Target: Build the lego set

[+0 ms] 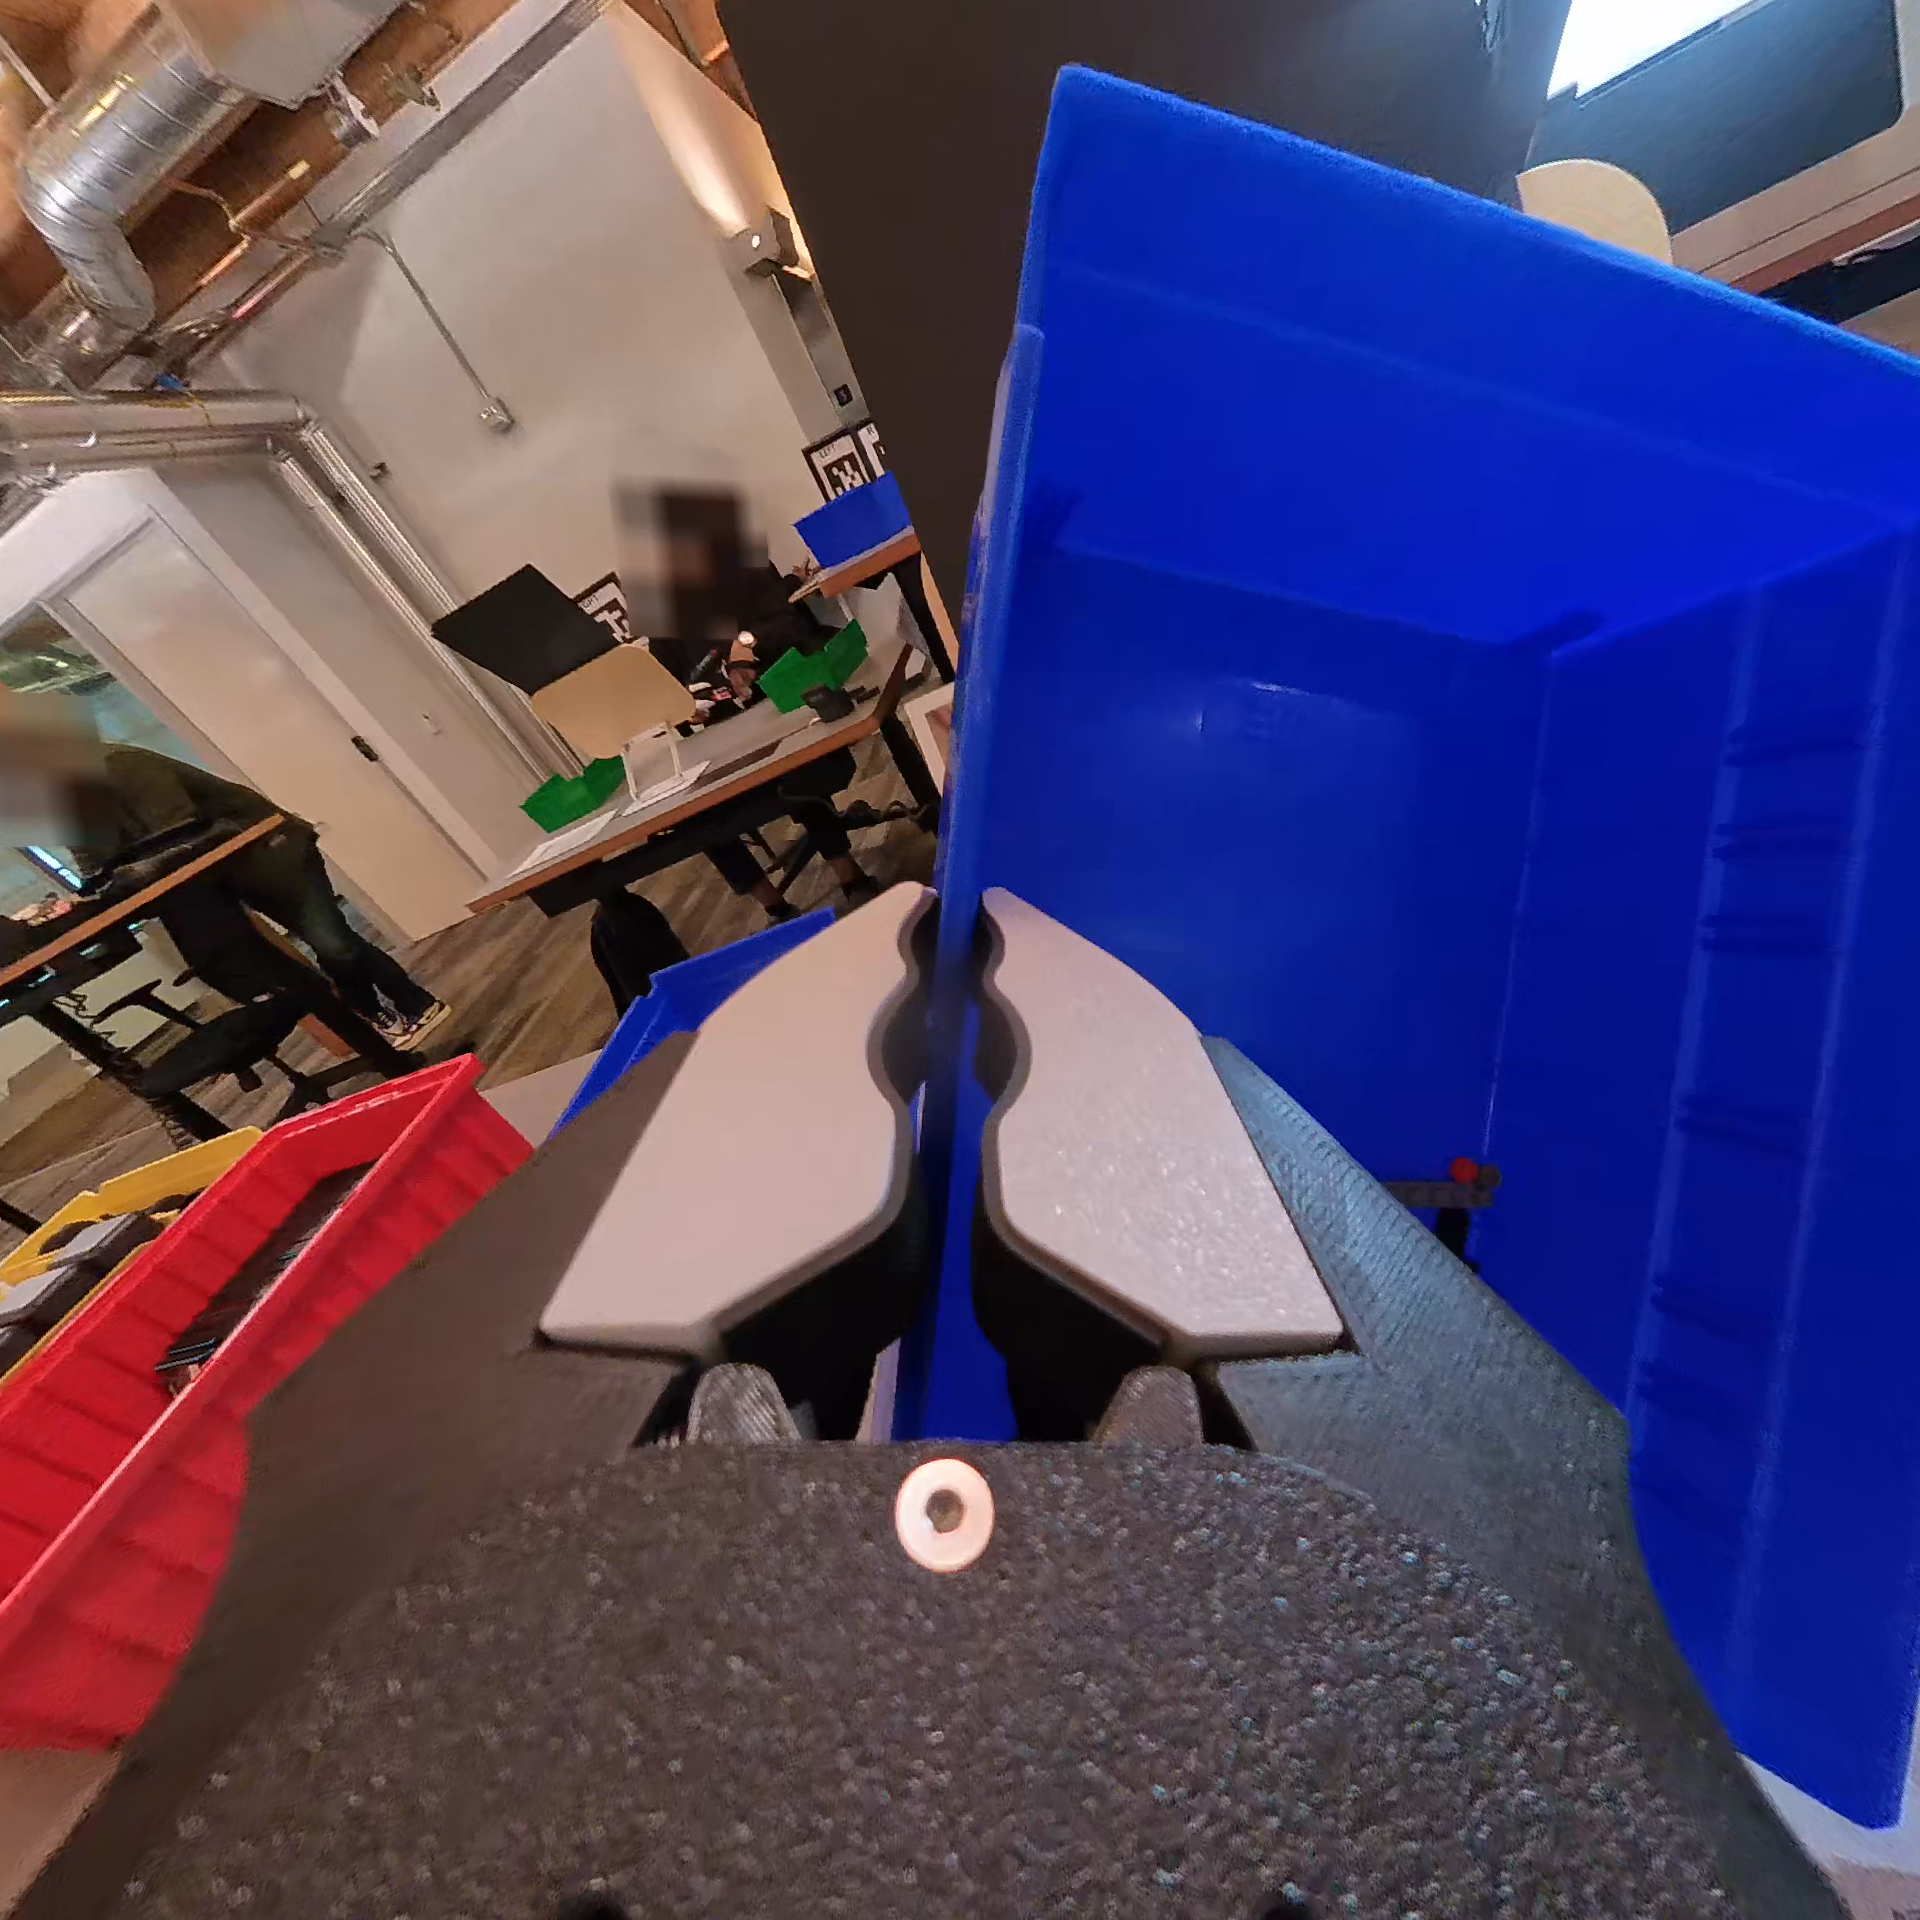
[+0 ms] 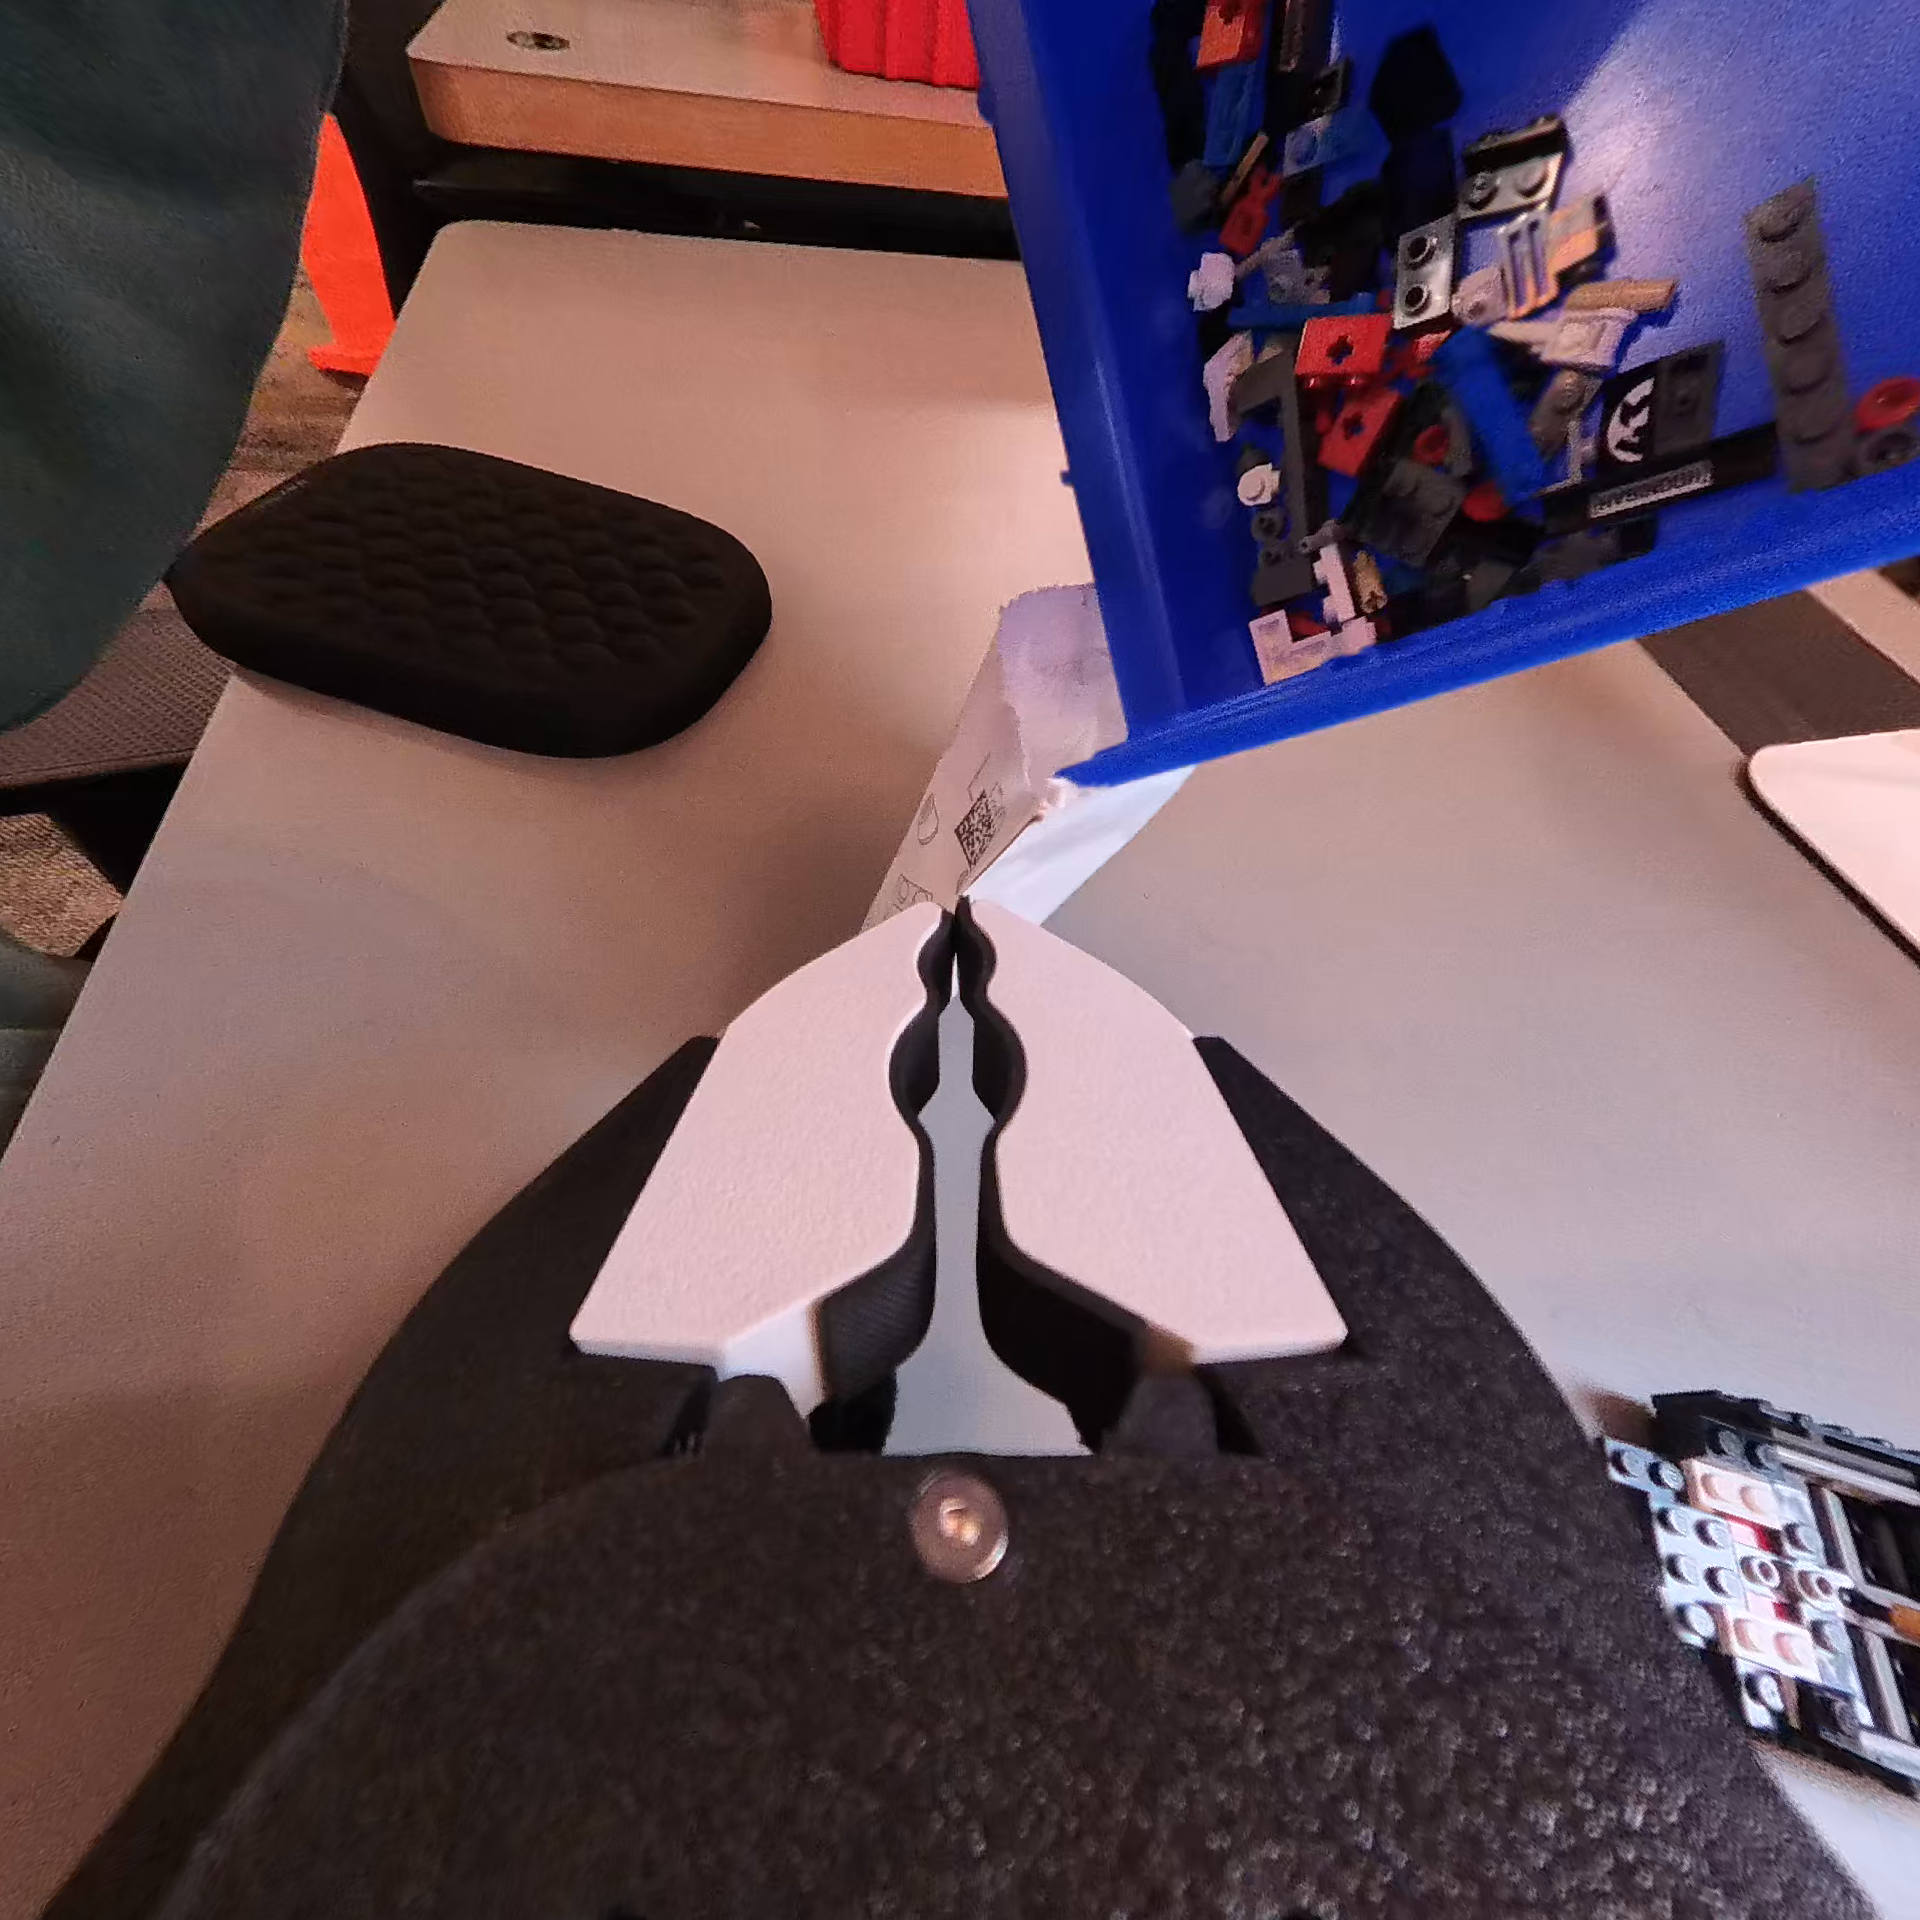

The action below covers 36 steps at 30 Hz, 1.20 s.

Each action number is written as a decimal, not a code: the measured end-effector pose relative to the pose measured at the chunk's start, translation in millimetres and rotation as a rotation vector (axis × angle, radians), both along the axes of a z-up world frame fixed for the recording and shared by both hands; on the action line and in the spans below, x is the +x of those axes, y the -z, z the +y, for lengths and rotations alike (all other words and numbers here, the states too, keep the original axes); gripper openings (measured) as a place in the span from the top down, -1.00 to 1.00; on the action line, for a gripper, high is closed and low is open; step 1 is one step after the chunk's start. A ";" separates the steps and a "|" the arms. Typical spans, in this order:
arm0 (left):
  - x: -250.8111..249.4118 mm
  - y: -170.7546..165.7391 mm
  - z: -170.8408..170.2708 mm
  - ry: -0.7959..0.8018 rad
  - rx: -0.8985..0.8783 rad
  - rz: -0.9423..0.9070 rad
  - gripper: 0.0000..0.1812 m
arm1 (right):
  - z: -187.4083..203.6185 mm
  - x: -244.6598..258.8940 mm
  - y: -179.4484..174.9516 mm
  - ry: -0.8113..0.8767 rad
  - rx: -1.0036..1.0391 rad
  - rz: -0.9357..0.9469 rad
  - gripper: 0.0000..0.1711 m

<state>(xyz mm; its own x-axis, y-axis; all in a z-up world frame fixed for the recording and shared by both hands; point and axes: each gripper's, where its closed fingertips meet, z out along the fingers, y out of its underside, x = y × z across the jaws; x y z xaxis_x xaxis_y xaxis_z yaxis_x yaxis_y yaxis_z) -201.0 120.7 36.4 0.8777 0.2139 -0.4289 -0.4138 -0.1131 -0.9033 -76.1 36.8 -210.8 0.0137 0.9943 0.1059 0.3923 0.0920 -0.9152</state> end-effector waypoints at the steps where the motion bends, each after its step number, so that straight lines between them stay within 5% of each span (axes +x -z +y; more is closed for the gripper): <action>1: 0.0 1.6 0.6 0.001 -0.002 -0.002 0.95 | 0.1 -0.5 0.4 0.000 -0.008 0.000 1.00; 36: 84.5 -8.6 -23.8 0.175 0.176 0.379 0.94 | 20.2 5.4 8.3 0.073 -0.015 -0.010 1.00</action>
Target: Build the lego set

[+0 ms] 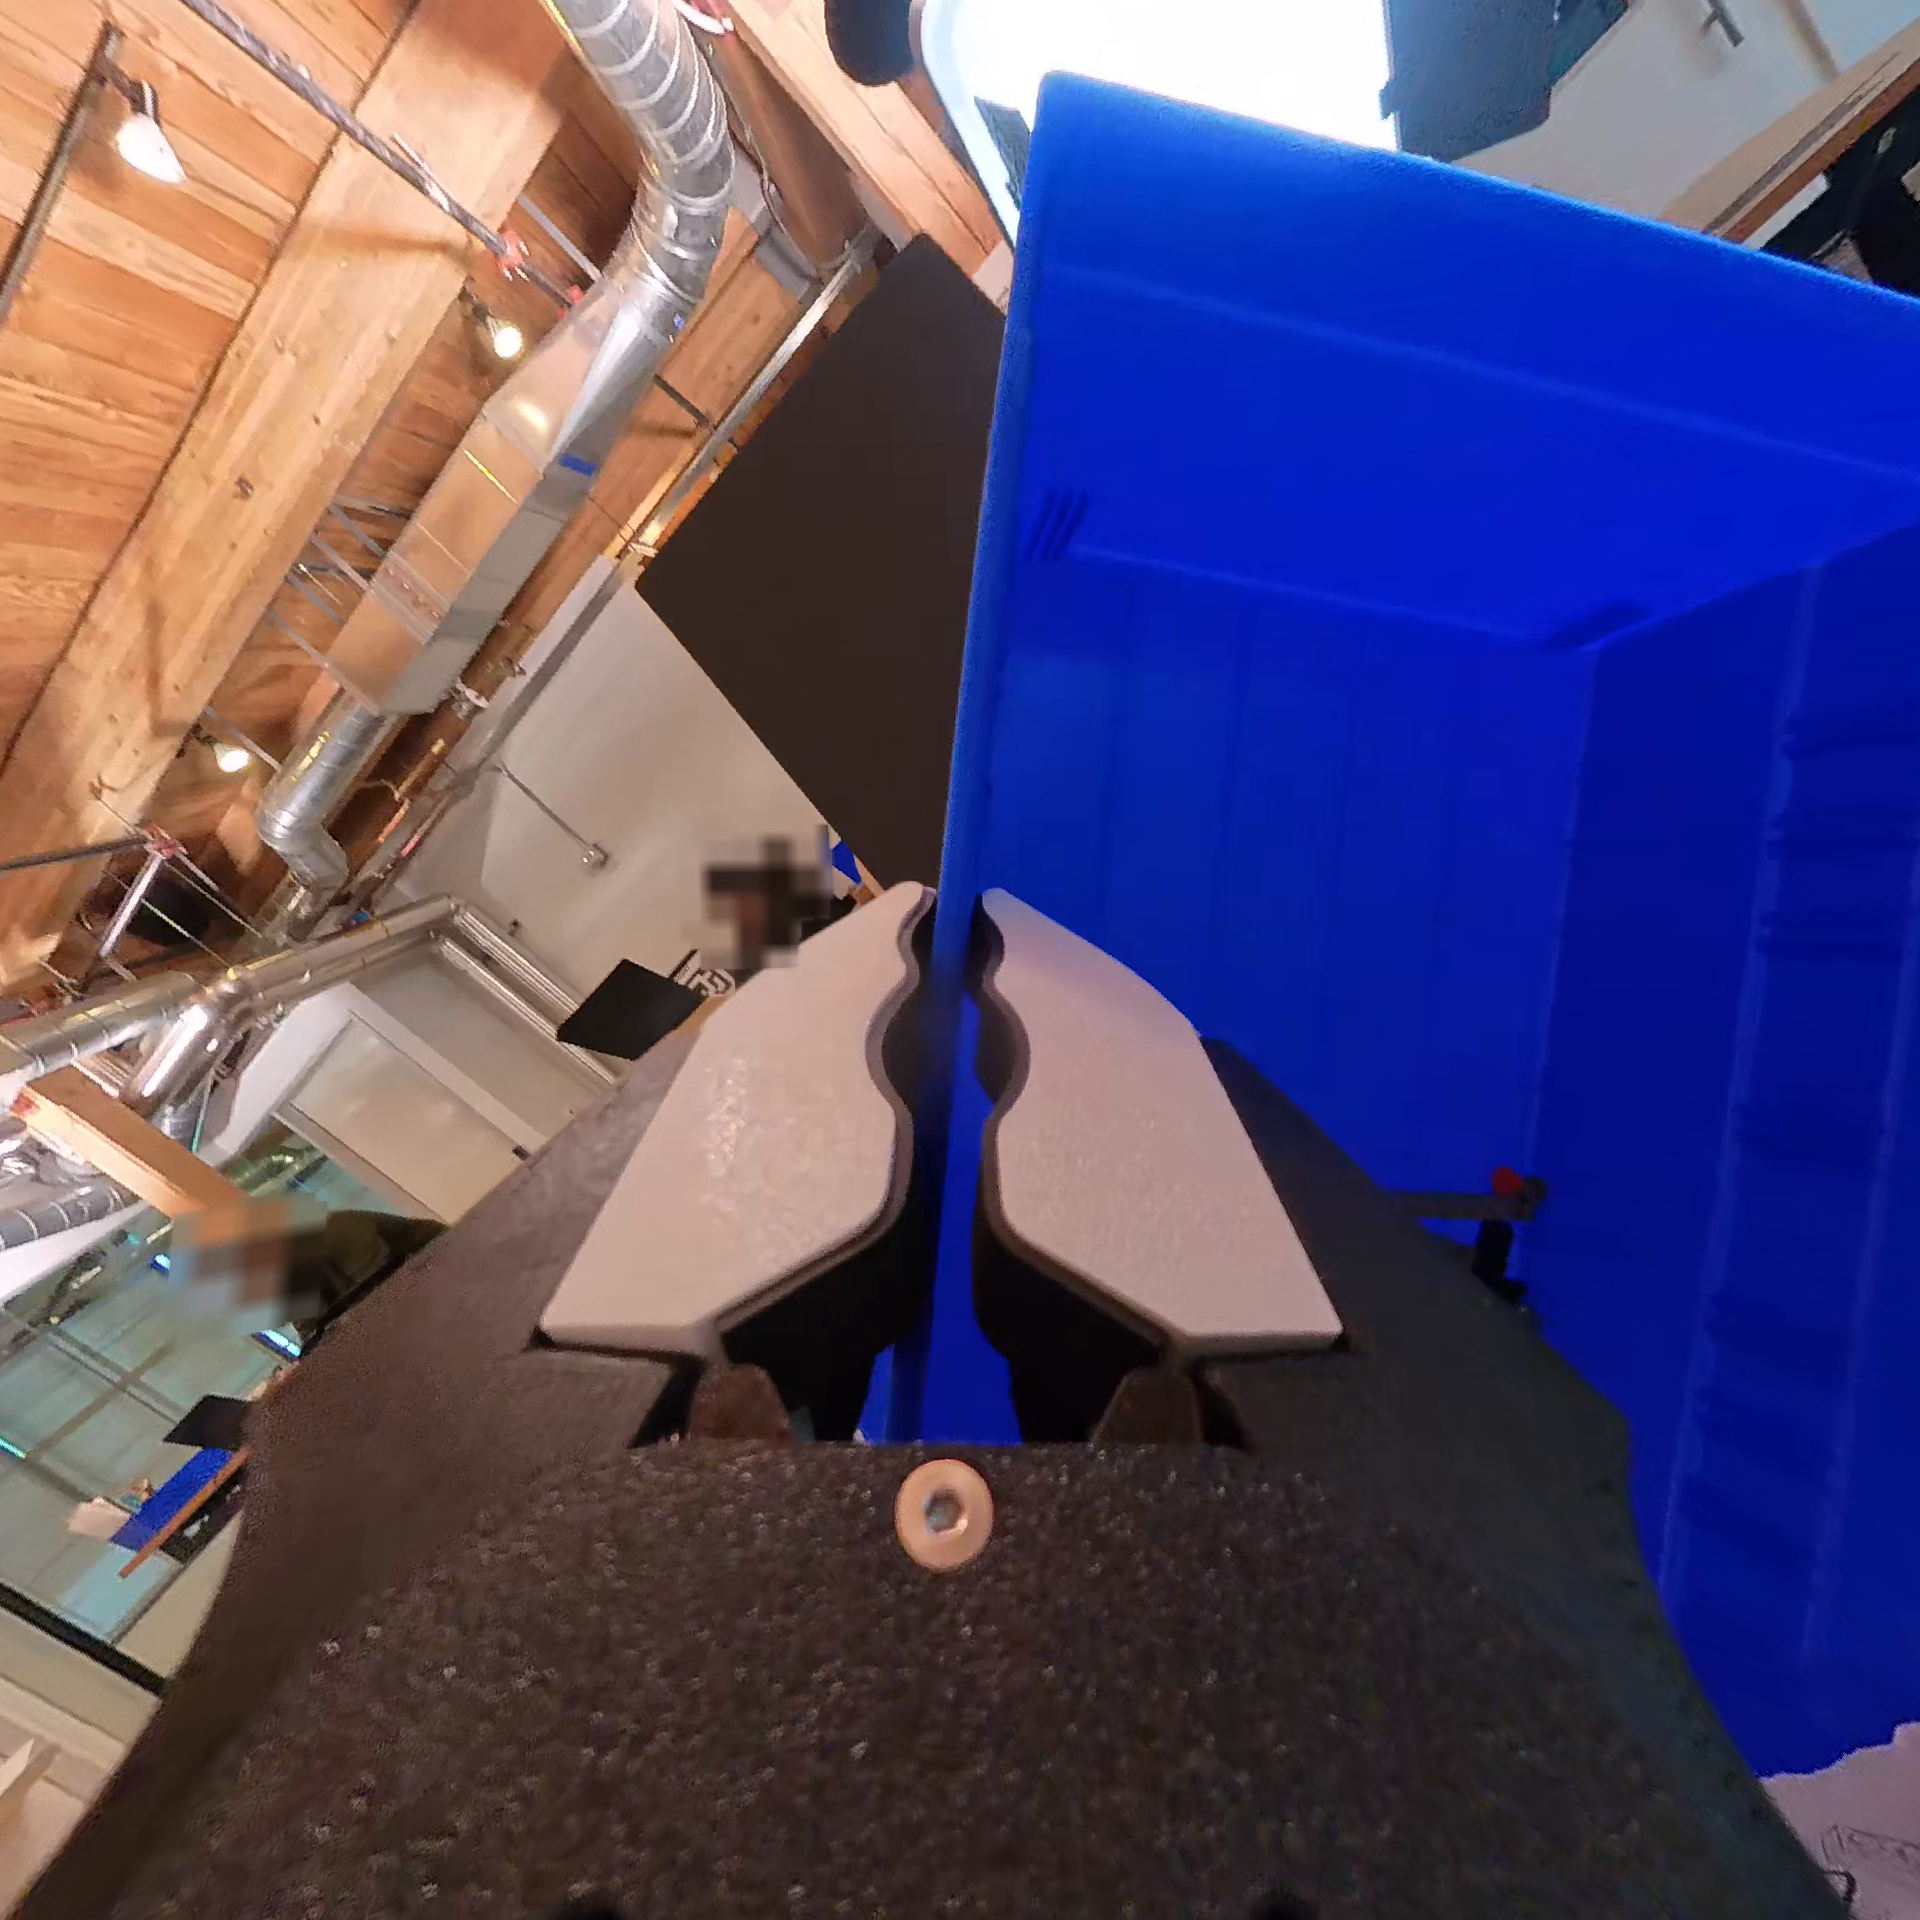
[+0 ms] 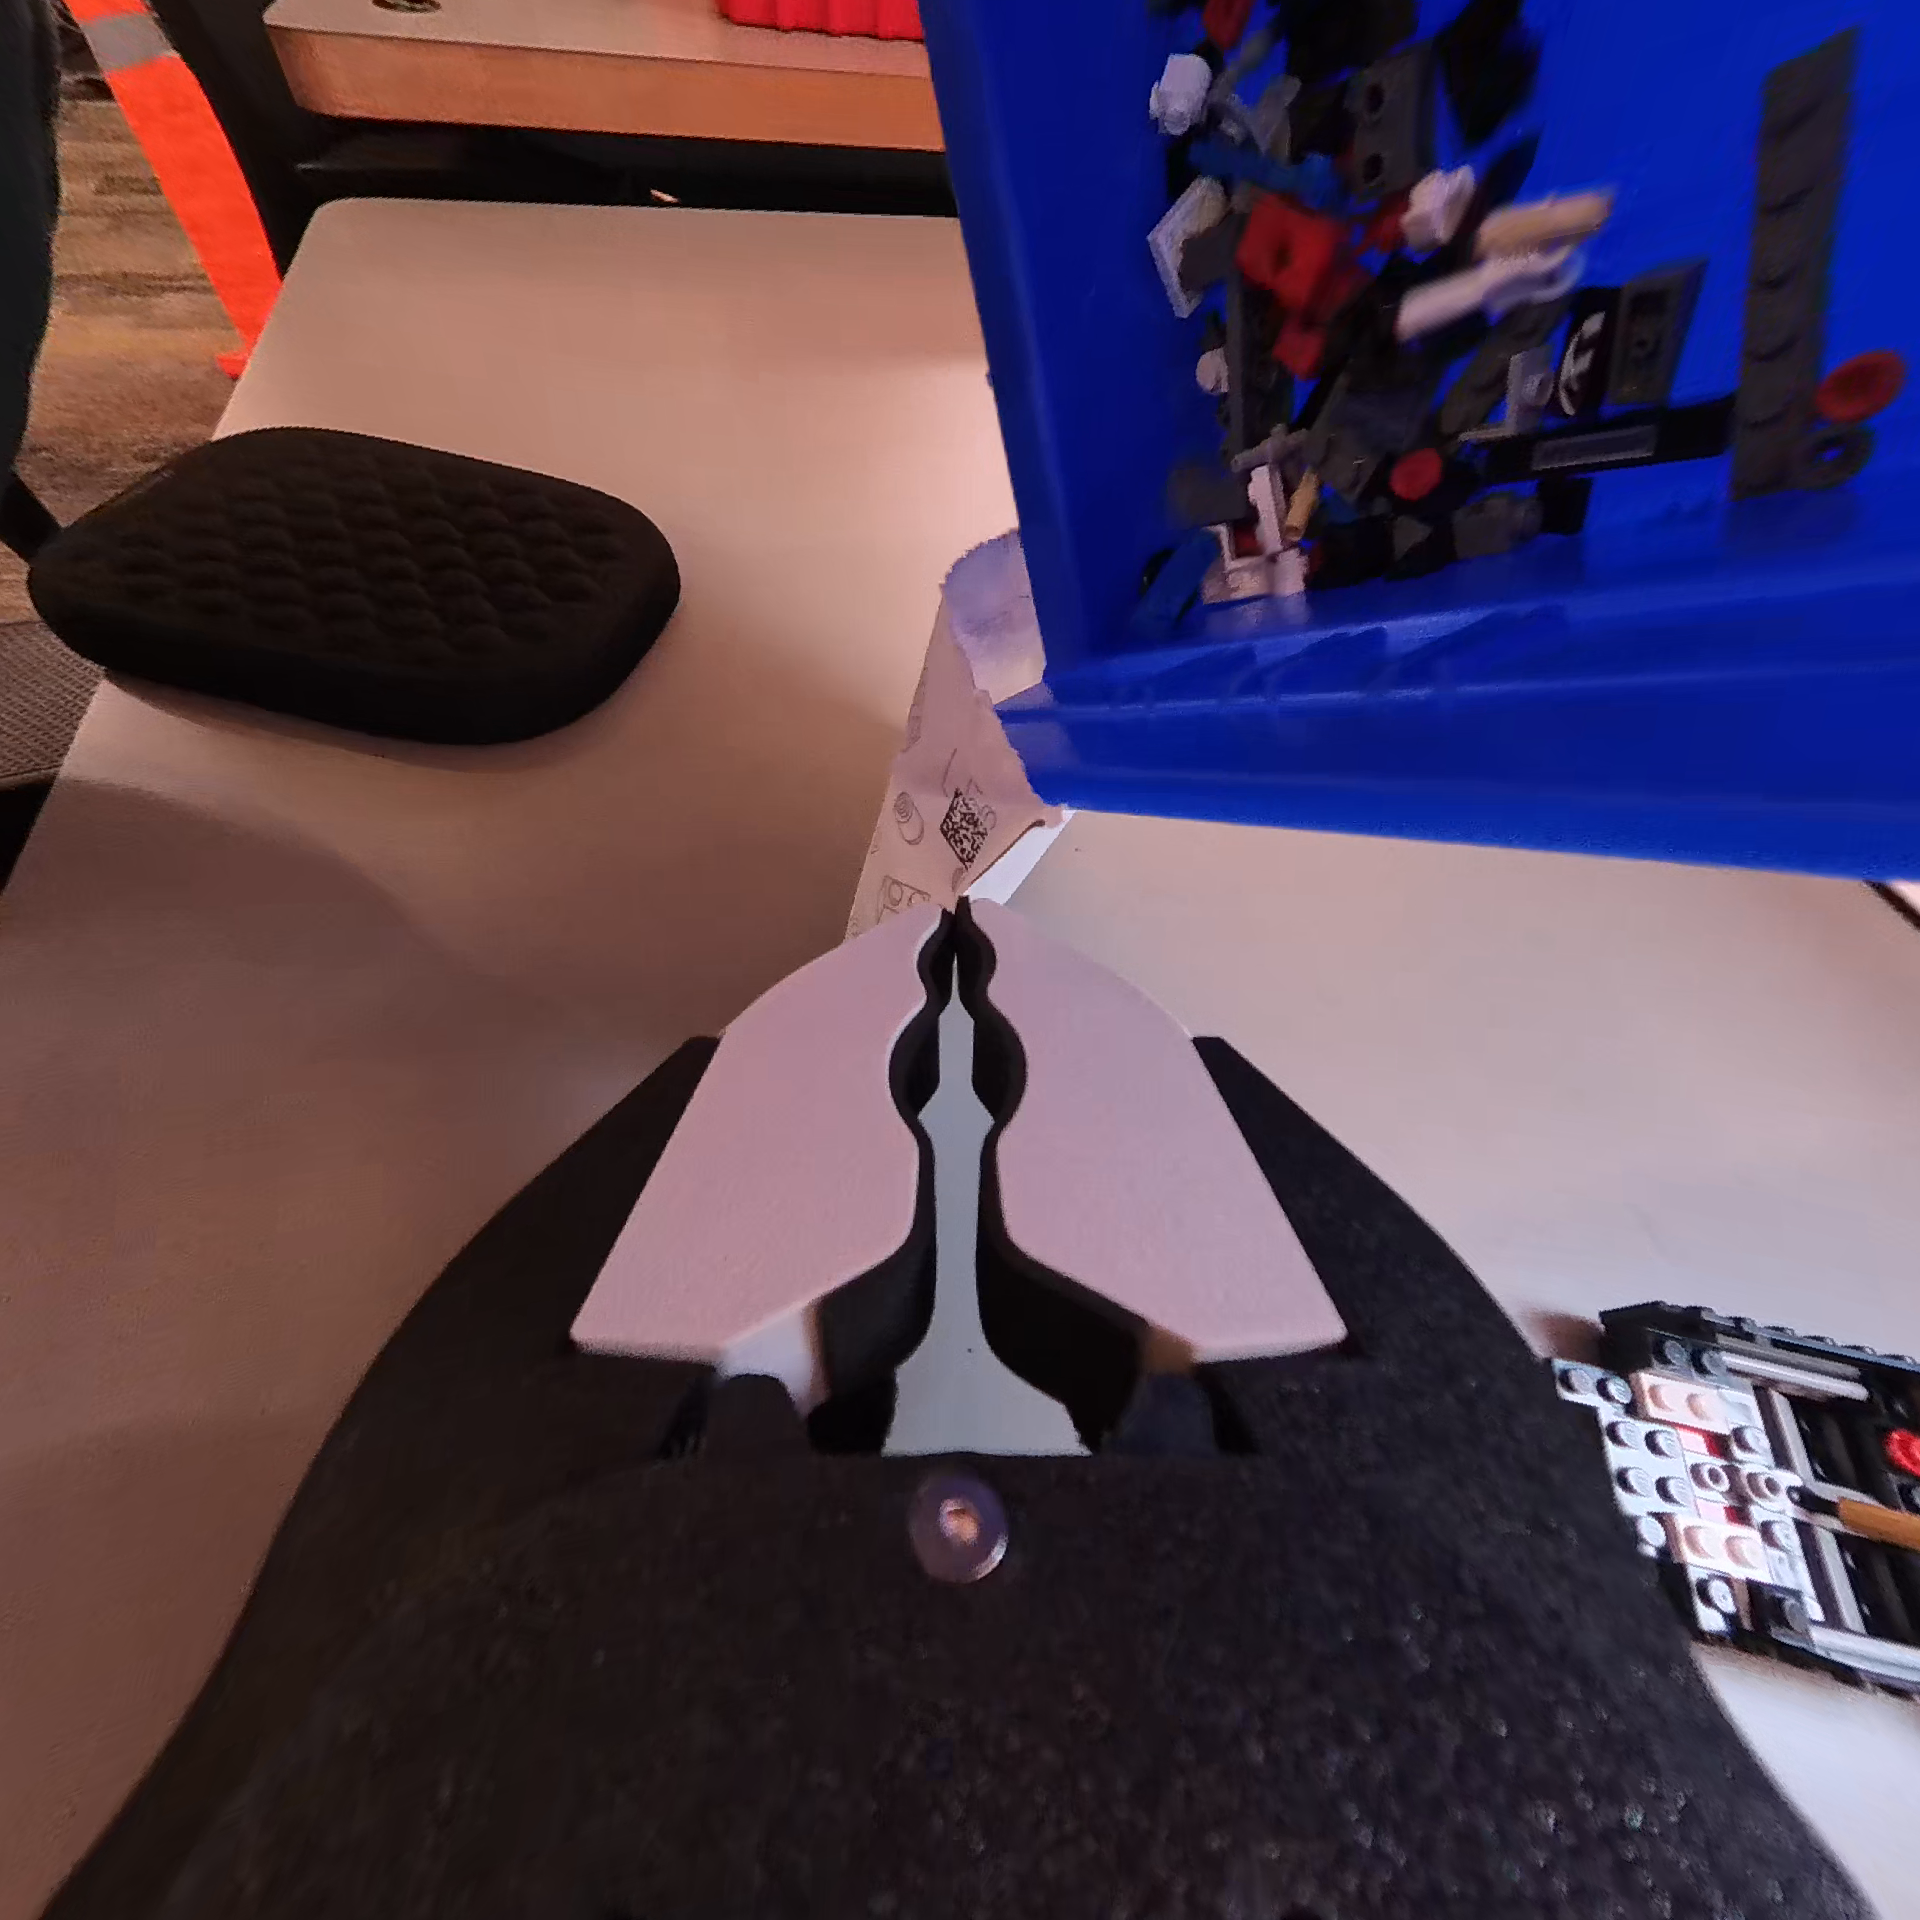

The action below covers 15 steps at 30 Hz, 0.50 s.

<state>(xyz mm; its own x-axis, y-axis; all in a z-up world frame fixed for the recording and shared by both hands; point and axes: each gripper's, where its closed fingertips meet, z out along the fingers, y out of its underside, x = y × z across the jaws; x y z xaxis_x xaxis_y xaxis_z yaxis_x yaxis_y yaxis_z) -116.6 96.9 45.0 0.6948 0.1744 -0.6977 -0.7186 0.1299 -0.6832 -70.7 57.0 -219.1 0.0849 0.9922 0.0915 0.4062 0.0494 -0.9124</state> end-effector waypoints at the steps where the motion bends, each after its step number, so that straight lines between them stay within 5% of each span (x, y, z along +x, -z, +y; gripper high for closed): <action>1: 2.1 -0.2 -1.2 0.004 0.011 0.006 0.94 | 0.8 0.3 0.0 0.005 0.001 0.001 1.00; 15: 2.7 5.0 5.9 -0.006 0.008 0.009 0.94 | 2.2 2.3 2.2 0.015 -0.009 -0.001 1.00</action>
